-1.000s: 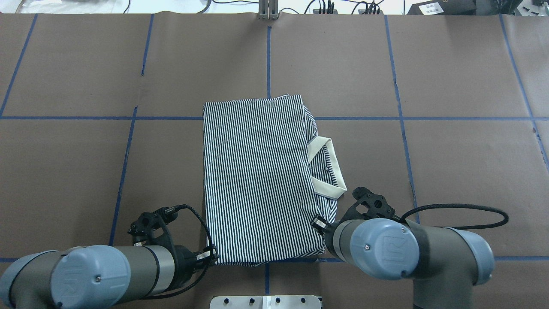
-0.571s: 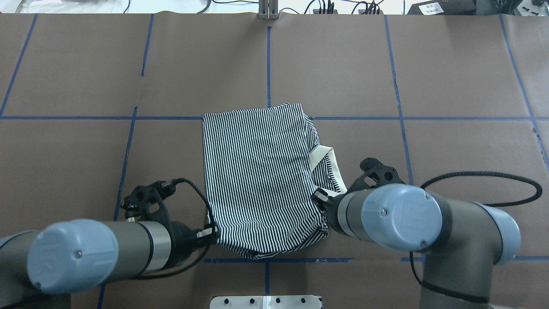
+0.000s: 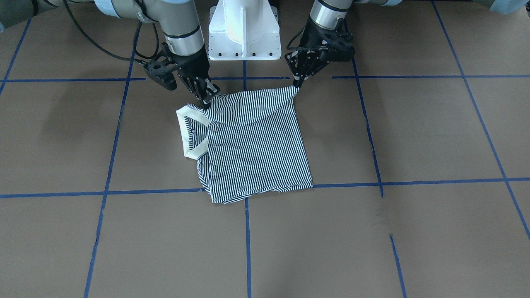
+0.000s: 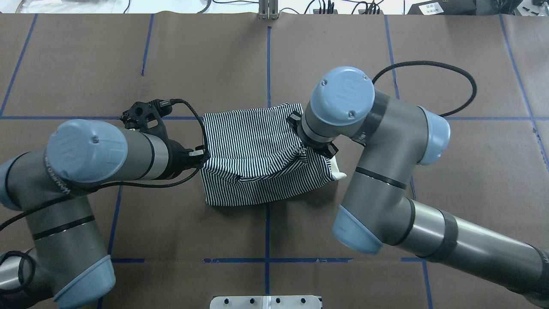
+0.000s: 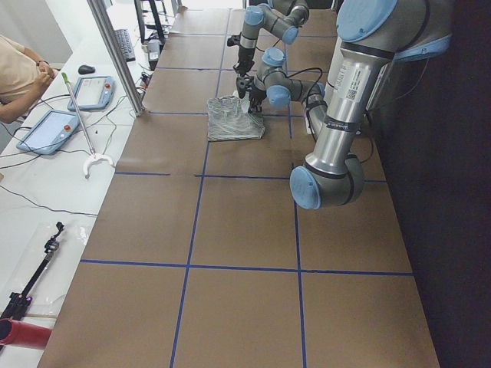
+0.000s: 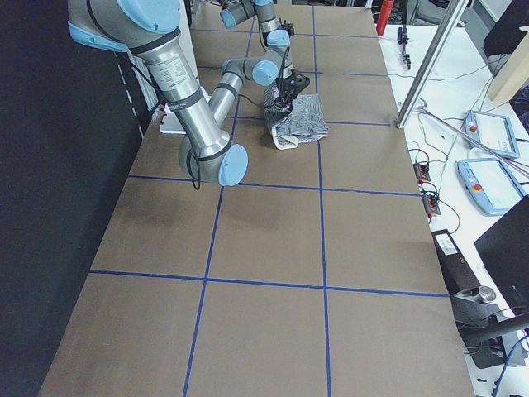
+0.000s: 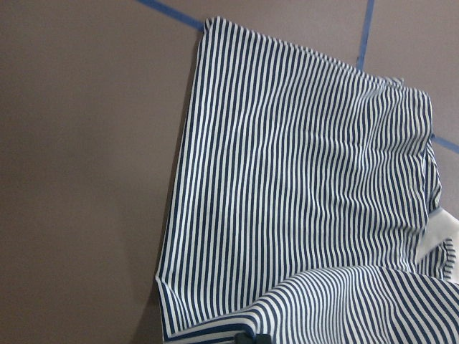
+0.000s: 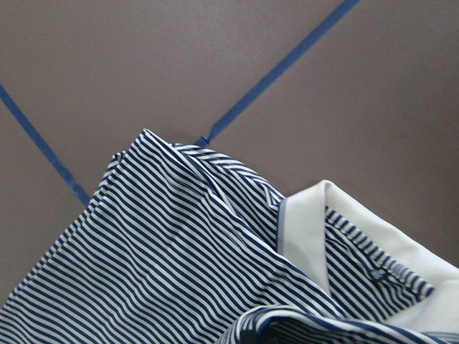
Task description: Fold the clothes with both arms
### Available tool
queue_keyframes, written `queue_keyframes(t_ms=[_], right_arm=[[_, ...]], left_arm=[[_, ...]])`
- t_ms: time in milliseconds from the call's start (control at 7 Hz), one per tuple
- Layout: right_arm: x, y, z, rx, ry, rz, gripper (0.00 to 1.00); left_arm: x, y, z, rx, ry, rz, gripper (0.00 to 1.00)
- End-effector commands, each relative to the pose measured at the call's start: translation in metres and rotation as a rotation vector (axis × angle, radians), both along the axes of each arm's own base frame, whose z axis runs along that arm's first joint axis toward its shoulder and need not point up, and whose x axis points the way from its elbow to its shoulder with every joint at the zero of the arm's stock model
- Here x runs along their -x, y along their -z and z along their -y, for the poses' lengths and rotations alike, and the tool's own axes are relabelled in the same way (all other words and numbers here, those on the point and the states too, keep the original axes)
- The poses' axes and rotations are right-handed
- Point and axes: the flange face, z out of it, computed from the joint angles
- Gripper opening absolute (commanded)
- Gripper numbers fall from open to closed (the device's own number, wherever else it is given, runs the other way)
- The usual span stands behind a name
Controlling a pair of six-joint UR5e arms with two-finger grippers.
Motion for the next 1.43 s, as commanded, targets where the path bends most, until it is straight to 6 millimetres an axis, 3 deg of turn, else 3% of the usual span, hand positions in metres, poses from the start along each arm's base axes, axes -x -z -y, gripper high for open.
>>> queue_keyframes(t_ms=[0, 143, 286, 429, 571, 714, 857, 1000, 1143, 1286], right_arm=[[0.029, -0.020, 0.083, 0.026, 0.009, 0.033, 0.00], [0.048, -0.033, 0.127, 0.029, 0.024, 0.010, 0.00], [0.070, -0.032, 0.175, -0.026, 0.091, -0.023, 0.99], [0.059, -0.057, 0.201, -0.072, 0.099, -0.023, 1.00], [0.021, -0.053, 0.228, -0.069, 0.122, 0.014, 1.00], [0.009, -0.053, 0.233, -0.067, 0.135, 0.032, 1.00], [-0.002, -0.054, 0.229, -0.083, 0.137, 0.045, 1.00], [-0.024, -0.074, 0.216, -0.093, 0.141, 0.061, 1.00], [-0.050, -0.097, 0.206, -0.118, 0.173, 0.071, 1.00], [-0.085, -0.118, 0.197, -0.145, 0.184, 0.077, 1.00]], left_arm=[[-0.032, -0.030, 0.060, -0.053, 0.015, 0.043, 0.00], [-0.035, -0.050, 0.098, -0.099, 0.022, 0.087, 0.00], [-0.049, -0.069, 0.160, -0.162, 0.016, 0.165, 0.31], [-0.048, -0.092, 0.194, -0.188, 0.038, 0.169, 0.58], [-0.034, -0.094, 0.205, -0.214, 0.062, 0.138, 0.58], [-0.033, -0.093, 0.204, -0.214, 0.060, 0.135, 0.58], [-0.025, -0.073, 0.195, -0.228, 0.052, 0.100, 0.52], [-0.017, -0.057, 0.186, -0.231, 0.037, 0.057, 0.04], [-0.010, -0.048, 0.168, -0.209, -0.019, 0.028, 0.00], [-0.025, -0.037, 0.154, -0.134, -0.065, -0.013, 0.00]])
